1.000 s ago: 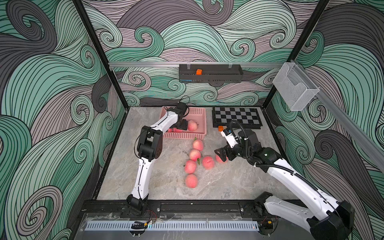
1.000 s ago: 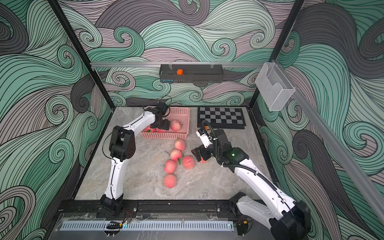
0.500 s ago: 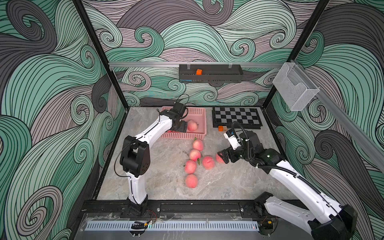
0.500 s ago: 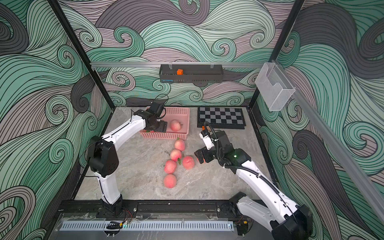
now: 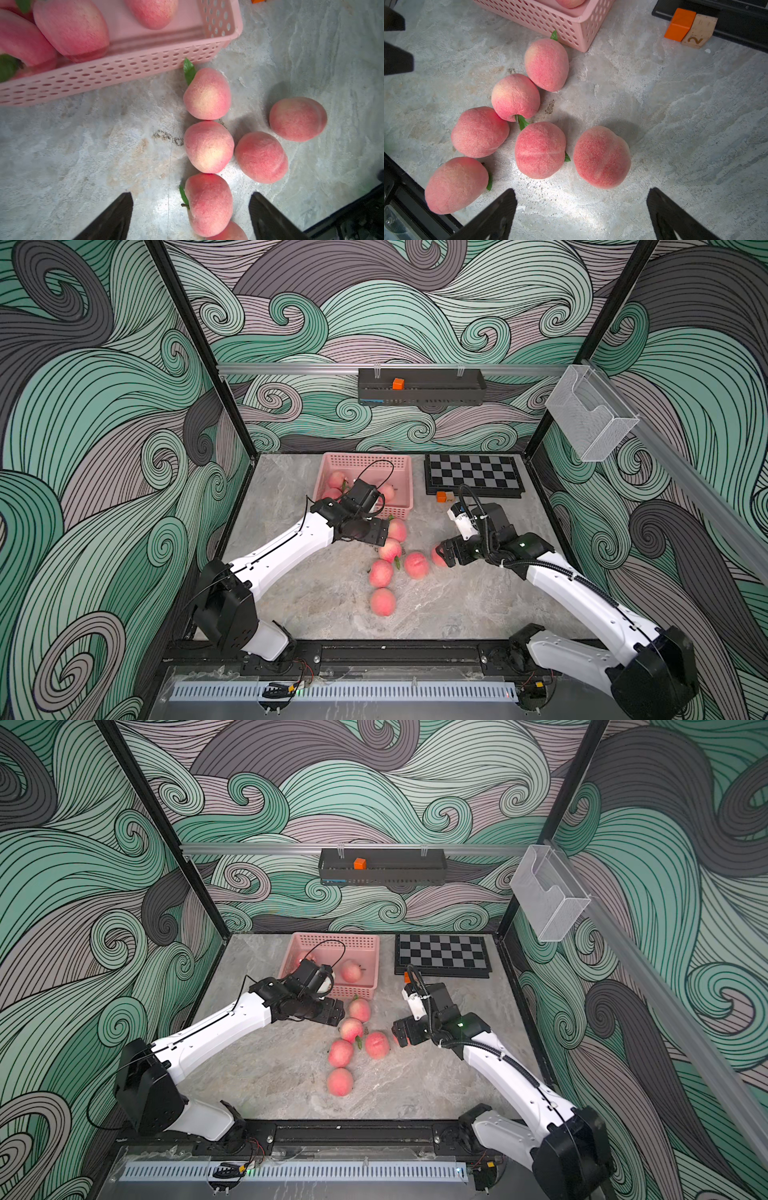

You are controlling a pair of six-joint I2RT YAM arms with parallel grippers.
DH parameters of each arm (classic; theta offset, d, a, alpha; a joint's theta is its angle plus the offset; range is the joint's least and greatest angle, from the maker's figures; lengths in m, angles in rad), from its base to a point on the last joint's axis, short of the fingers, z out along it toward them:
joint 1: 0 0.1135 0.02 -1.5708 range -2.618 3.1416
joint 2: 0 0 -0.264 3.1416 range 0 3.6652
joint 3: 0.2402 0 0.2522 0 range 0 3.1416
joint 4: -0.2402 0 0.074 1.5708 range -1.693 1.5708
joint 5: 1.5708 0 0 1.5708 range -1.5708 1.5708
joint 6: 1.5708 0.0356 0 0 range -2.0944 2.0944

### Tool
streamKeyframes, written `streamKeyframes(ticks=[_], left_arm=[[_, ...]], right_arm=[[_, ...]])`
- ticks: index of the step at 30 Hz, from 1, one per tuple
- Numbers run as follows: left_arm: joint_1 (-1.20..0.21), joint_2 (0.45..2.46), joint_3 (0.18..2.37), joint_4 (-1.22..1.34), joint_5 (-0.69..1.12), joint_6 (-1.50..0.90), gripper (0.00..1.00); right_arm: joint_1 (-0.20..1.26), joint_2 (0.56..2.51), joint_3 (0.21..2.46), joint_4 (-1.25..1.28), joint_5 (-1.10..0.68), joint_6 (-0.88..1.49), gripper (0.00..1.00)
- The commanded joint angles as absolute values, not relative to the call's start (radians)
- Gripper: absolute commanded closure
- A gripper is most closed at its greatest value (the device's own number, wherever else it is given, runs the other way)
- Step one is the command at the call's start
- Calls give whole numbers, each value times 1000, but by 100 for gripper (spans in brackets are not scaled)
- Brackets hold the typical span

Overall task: Put the peaches into the basket
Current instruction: Pick up the peach from the center of the board.

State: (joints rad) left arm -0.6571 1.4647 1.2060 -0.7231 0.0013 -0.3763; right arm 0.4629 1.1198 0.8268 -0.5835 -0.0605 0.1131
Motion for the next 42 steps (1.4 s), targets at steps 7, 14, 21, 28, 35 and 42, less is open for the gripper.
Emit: streamKeyframes(ticks=[7, 14, 21, 28, 35, 42], left_arm=[[-666, 1351, 1148, -681, 102, -417, 10], [-666, 1330, 1107, -659, 134, -429, 10], [-665, 1321, 1085, -642, 144, -441, 10], [-664, 1329, 1085, -639, 134, -447, 10], [-665, 1336, 1087, -627, 132, -445, 10], [-659, 1341, 1087, -620, 124, -438, 10]], right_arm=[[440, 1244, 786, -457, -55, 146, 1], [431, 1324, 779, -408, -42, 144, 1], [417, 1389, 790, -376, -49, 142, 1], [411, 1448, 789, -356, -63, 156, 1], [411, 1482, 798, -356, -75, 174, 2], [411, 1491, 793, -354, -79, 186, 4]])
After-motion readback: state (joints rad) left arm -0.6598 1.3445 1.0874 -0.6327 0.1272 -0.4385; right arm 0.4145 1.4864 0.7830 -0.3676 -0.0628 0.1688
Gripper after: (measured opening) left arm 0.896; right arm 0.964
